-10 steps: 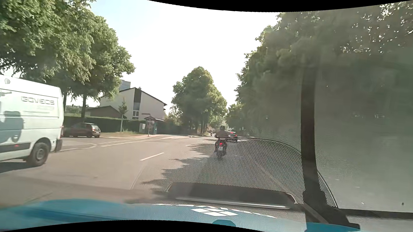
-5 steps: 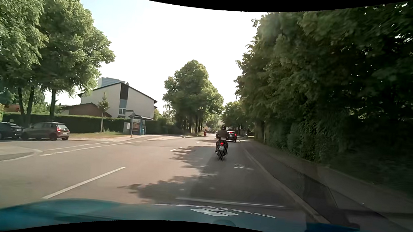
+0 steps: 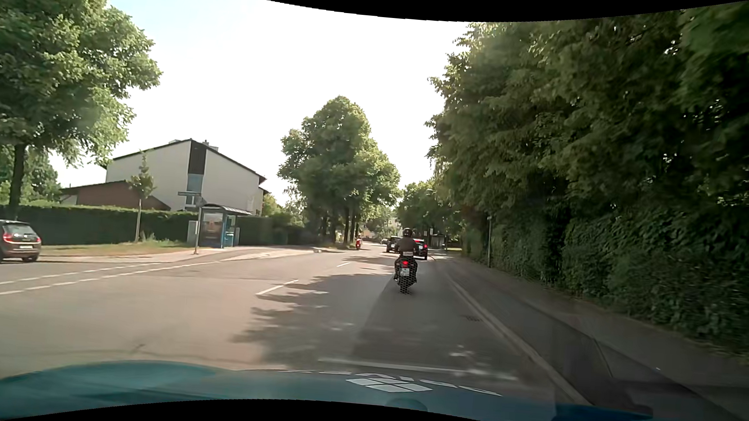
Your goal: Follow the waypoints while adhering to traffic rules and regulations
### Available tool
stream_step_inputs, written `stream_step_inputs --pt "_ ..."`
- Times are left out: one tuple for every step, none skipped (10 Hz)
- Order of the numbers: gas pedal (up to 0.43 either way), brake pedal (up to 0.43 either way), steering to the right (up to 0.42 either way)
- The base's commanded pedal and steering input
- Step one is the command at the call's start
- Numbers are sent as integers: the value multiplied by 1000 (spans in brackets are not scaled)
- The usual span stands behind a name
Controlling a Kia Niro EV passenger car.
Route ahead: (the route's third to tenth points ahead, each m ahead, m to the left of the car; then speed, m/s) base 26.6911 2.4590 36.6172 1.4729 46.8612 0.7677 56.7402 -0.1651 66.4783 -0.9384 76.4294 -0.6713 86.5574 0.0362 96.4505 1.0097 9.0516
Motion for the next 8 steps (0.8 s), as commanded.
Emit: stream_step_inputs --pt "0 0 18" --pt "0 0 18" --pt "0 0 18" --pt "0 0 18" --pt "0 0 15" --pt "0 0 15" --pt "0 0 18" --pt "0 0 19"
